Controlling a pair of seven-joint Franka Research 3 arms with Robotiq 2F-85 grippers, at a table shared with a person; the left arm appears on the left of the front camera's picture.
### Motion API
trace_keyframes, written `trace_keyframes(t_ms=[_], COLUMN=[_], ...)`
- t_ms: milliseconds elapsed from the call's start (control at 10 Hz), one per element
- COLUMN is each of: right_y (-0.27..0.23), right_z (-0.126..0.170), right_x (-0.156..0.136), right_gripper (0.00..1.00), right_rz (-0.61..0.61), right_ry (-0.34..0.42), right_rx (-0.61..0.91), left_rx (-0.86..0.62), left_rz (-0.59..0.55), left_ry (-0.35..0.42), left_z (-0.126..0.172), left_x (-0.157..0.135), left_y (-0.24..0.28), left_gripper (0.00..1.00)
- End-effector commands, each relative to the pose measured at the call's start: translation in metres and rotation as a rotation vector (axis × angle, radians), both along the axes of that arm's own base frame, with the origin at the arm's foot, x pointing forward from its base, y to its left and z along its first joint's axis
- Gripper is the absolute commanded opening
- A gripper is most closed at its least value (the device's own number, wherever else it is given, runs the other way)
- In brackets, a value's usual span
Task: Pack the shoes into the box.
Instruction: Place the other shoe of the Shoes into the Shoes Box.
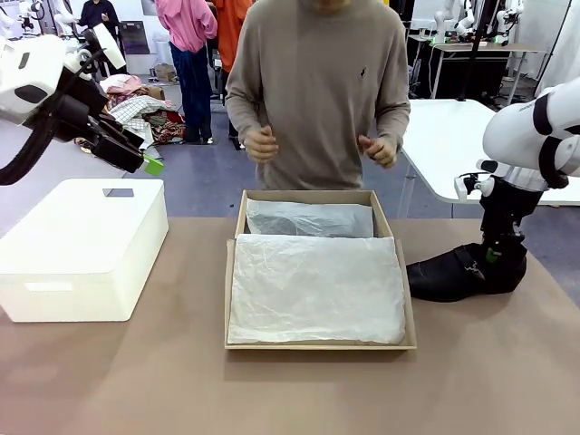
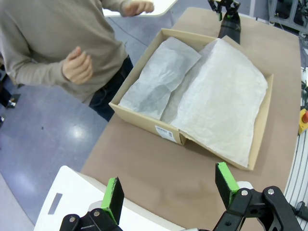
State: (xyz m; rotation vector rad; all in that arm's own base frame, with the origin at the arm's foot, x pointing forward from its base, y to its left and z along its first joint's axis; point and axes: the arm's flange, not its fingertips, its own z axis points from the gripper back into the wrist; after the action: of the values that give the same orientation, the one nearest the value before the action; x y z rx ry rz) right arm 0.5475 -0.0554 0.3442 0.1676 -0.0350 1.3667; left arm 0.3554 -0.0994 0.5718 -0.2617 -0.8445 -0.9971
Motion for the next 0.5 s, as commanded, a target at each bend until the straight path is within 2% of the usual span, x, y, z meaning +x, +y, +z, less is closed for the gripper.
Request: trace_keyframes(t_ms=[0, 400], right_y=[-0.0004, 0.0001], right_z=[0.0056, 0.0131], right_x=[0.002, -0.0022], right_gripper=[0.0, 0.0], right_rz=[0.012, 0.02], right_ry=[0.002, -0.005], right_rx=[0.006, -0.005], left_rx=[-0.012, -0.012], left_rz=[-0.019, -0.019], left_ry=[-0.002, -0.002], left_z=[-0.0006, -0.0006], left_x=[0.0007, 0.0007], left_y=[0.0016, 0.0016], left_gripper=[1.0, 1.0])
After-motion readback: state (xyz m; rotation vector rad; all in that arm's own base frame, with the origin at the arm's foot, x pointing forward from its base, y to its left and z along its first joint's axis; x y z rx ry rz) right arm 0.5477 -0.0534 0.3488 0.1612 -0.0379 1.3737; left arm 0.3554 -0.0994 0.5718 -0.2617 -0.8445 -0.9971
